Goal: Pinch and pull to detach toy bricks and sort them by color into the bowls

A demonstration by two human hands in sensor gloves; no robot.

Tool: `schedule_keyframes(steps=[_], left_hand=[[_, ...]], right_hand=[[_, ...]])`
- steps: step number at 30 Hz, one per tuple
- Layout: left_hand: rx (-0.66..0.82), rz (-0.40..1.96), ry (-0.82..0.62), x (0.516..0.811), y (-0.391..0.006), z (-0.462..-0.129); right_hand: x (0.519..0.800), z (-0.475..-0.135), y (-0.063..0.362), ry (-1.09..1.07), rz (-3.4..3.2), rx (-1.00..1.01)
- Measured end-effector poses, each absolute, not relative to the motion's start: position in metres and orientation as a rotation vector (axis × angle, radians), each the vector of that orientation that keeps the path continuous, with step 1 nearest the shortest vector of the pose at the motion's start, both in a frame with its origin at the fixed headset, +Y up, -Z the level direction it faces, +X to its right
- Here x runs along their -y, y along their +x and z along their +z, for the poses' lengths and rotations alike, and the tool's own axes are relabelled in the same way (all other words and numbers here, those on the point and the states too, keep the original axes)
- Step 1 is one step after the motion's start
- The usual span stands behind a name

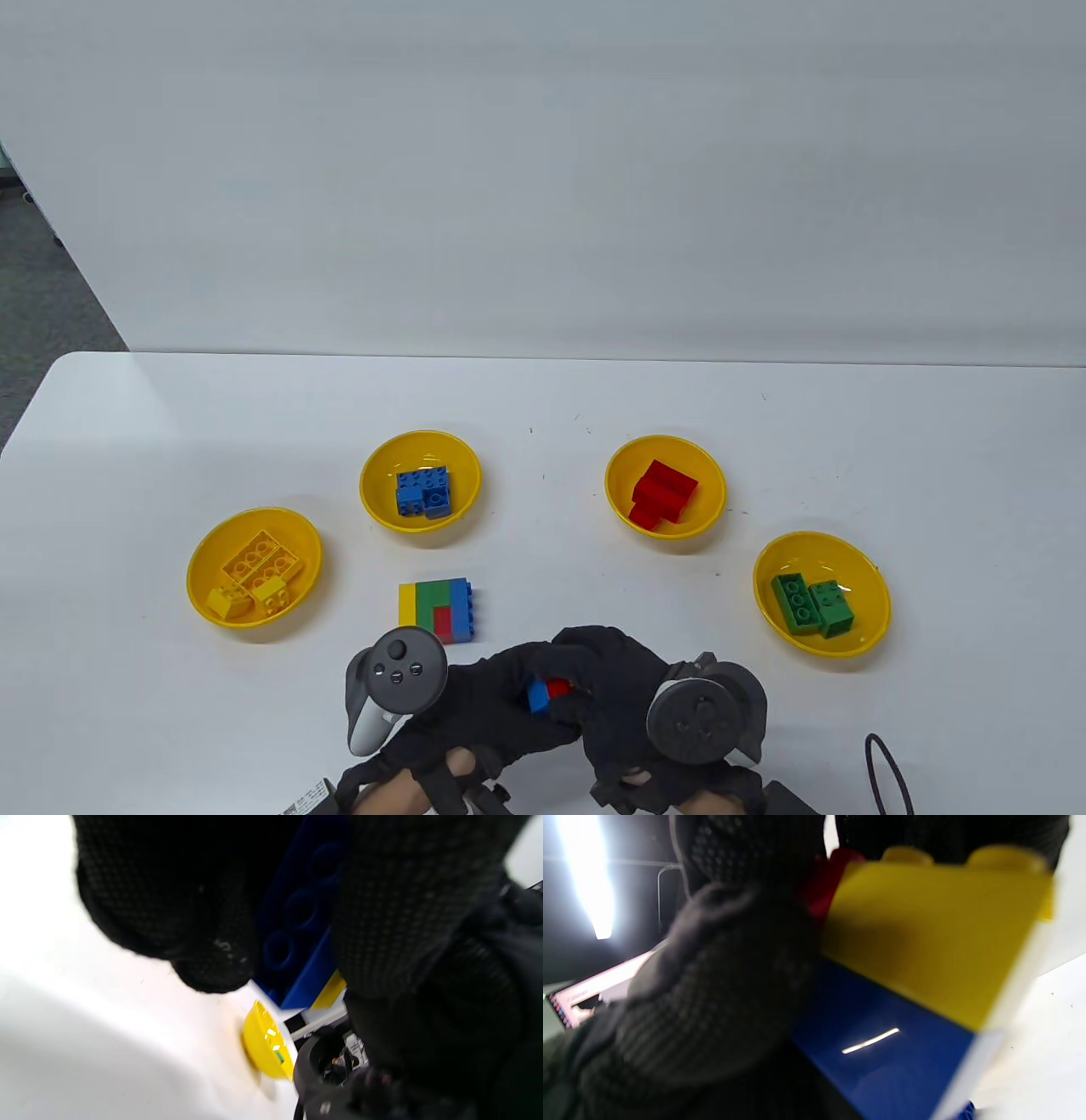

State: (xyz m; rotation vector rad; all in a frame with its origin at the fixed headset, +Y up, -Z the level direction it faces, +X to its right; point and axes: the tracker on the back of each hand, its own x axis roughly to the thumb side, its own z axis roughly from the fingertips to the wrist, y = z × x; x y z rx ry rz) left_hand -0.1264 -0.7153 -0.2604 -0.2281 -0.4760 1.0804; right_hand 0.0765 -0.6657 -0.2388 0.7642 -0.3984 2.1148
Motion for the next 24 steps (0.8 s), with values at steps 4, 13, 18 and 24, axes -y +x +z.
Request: schedule_keyframes(steps=[4, 13, 18, 24], left_hand=[[0.456, 1.199, -0.216, 0.722, -0.125, -0.261], [0.524, 1.243, -0.280, 0.724, -0.125, -0.266], [0.536, 1.225, -0.300, 0.718, -0.129, -0.270], [0.437, 1.223, -0.227, 0.718, -0.150, -0.274]], right_hand=[[0.664, -0.236, 0.073, 0.747, 2.155, 0.442], [0.664, -0.241, 0.077, 0.647, 2.110, 0.332], [0.674, -0.254, 0.096, 0.481, 1.827, 0.229], [0.649, -0.283, 0.139, 0.348, 1.966, 0.386]])
